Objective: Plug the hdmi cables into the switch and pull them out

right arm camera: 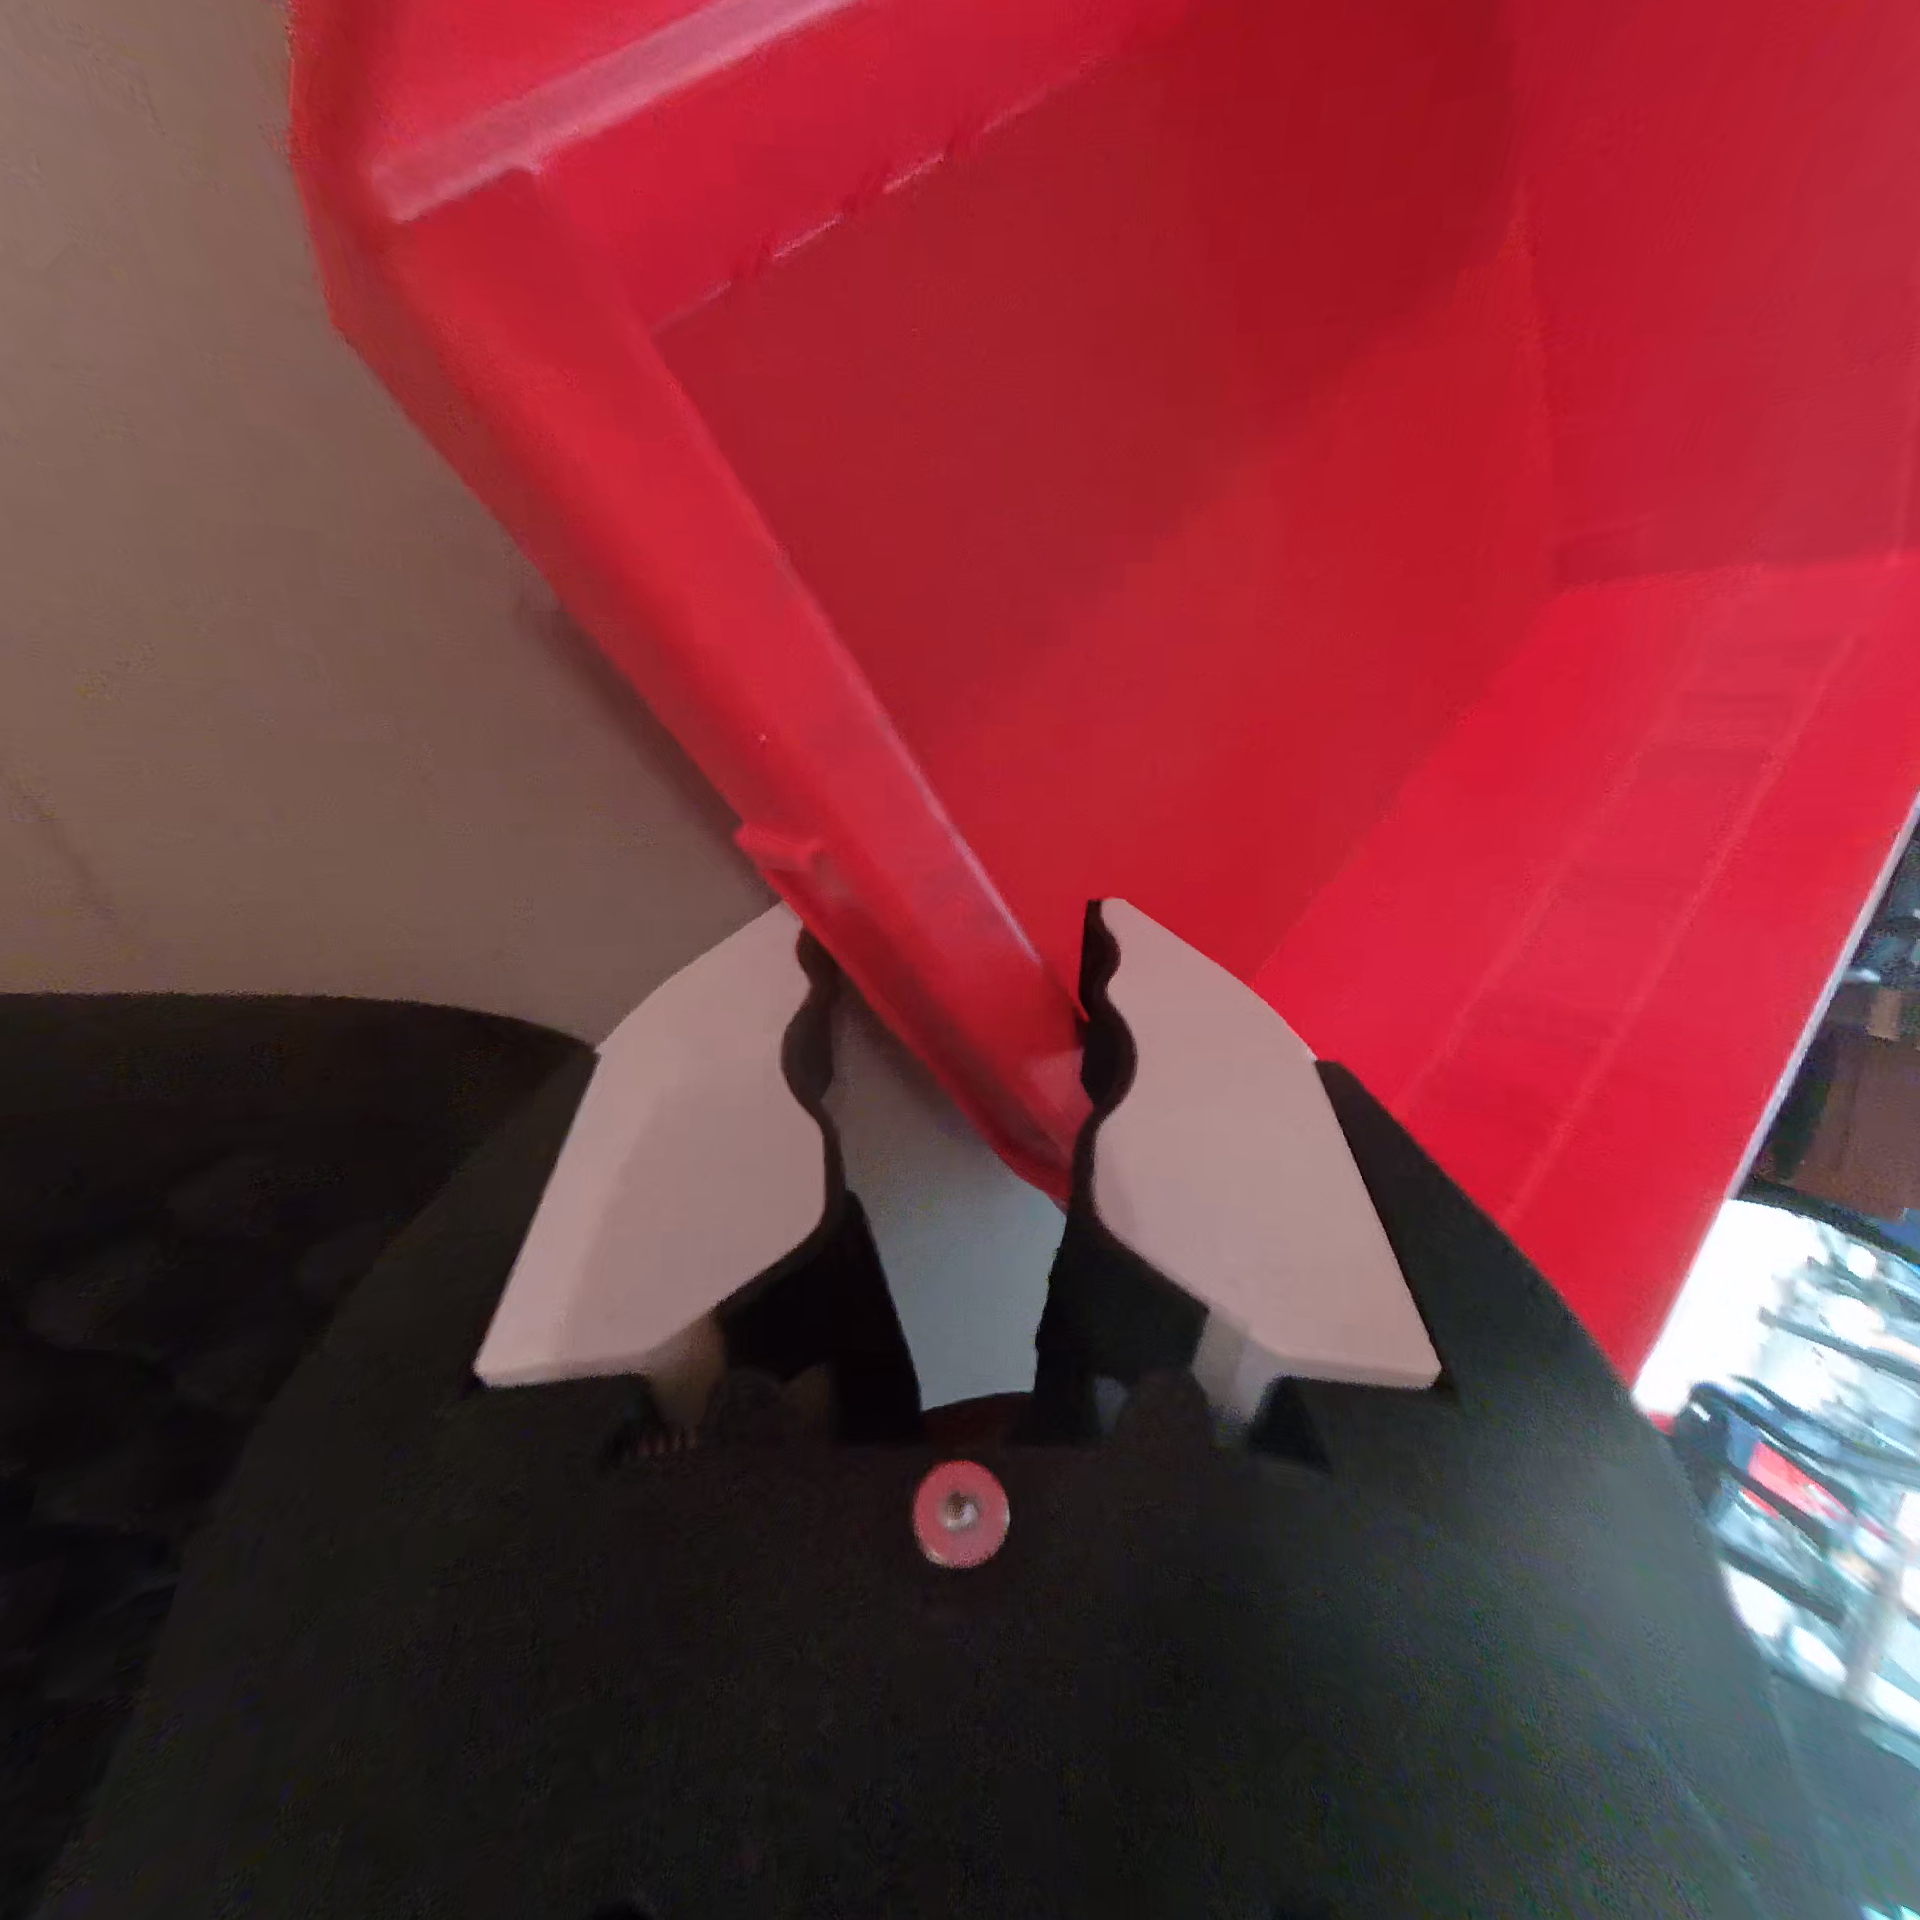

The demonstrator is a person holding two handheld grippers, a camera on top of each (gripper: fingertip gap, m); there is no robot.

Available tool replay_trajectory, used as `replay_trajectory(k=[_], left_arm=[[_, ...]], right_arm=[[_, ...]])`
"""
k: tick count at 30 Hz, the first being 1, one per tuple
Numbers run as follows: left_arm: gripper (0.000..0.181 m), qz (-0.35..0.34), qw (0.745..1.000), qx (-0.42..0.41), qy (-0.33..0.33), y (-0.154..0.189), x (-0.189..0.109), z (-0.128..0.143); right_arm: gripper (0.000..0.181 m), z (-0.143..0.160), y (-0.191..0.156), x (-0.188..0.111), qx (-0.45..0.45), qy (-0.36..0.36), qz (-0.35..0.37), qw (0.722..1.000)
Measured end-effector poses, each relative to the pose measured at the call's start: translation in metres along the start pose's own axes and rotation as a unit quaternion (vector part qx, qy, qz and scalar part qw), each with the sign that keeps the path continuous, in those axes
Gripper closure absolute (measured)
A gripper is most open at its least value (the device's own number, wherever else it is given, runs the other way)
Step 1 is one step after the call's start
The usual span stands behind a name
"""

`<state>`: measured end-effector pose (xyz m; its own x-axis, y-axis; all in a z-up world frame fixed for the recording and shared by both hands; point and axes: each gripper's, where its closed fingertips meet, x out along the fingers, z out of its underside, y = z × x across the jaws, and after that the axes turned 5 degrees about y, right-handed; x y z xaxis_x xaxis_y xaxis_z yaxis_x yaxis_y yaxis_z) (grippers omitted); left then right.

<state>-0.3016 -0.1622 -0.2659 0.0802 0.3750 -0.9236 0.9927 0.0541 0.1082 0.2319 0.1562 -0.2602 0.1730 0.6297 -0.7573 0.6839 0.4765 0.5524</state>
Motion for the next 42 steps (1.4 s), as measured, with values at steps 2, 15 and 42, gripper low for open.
replay_trajectory(k=[2, 15, 42], left_arm=[[0.11, 0.011, 1.0, 0.021, 0.009, 0.007, -0.004, 0.0], [0.074, -0.282, 0.756, -0.079, 0.585, -0.059, -0.204, -0.087], [0.123, -0.22, 0.707, -0.069, 0.669, -0.059, -0.225, -0.076]], right_arm=[[0.125, -0.016, -0.01, -0.014, 0.025, 0.064, -0.041, 0.997], [0.065, -0.167, -0.106, -0.132, 0.286, 0.506, -0.392, 0.713], [0.137, -0.157, -0.088, -0.16, 0.196, 0.613, -0.326, 0.692]])
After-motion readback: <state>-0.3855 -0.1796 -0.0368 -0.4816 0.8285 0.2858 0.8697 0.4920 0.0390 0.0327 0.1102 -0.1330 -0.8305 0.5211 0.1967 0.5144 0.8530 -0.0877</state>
